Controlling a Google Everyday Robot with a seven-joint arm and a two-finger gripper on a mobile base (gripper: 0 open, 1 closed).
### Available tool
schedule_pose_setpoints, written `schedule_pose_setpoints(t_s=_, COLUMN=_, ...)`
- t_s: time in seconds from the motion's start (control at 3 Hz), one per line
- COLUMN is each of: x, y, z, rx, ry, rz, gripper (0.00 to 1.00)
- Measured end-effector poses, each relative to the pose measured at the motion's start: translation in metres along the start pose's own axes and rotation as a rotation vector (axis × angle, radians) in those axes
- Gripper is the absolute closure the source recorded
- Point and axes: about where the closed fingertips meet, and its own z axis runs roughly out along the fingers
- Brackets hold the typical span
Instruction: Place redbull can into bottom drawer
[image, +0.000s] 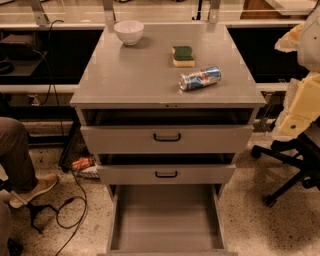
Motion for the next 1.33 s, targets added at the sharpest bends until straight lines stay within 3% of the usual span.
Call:
schedule_pose_setpoints(t_s=0.33, x=0.0, y=0.0, z=0.0, rx=0.0, ry=0.0, rz=0.0, gripper=0.0)
schedule_pose_setpoints(t_s=0.67, x=-0.008, y=-0.017, z=0.01, rx=0.025, ry=-0.028, rz=-0.021, gripper=0.0)
schedule_pose_setpoints(t_s=1.0, x=-0.024, y=-0.066, z=0.04, rx=0.033, ry=-0.094, rz=-0.075, gripper=0.0)
schedule_pose_setpoints(t_s=1.33, x=-0.042, y=-0.111, z=0.075, rx=-0.011, ry=-0.154, rz=-0.099, gripper=0.0)
